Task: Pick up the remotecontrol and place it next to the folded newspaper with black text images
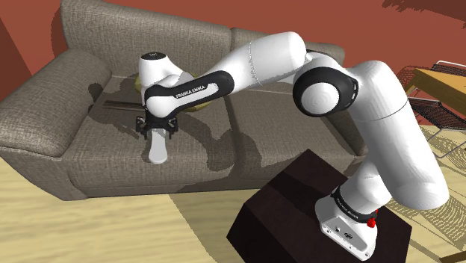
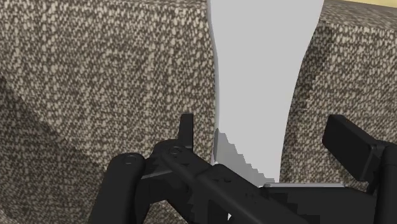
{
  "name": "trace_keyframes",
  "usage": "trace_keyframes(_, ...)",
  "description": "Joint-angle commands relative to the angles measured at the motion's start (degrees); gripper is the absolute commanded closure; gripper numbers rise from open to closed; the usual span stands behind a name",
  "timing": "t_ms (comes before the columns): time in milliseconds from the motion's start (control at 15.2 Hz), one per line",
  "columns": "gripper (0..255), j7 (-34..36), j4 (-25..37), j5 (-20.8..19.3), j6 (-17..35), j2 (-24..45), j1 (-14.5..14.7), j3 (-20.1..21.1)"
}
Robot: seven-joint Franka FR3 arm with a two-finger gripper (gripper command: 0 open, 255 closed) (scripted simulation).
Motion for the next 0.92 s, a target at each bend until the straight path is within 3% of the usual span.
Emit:
trace_keyframes(0, 0, 0.00, 0.00, 0.00, 0.00, 0.00, 0.00, 0.00)
trace_keyframes(330, 0, -0.07, -0.35, 0.15, -4.16, -4.51, -0.12, 0.14)
trace_keyframes(858, 0, -0.07, -0.34, 0.15, -4.16, -4.51, -0.12, 0.14)
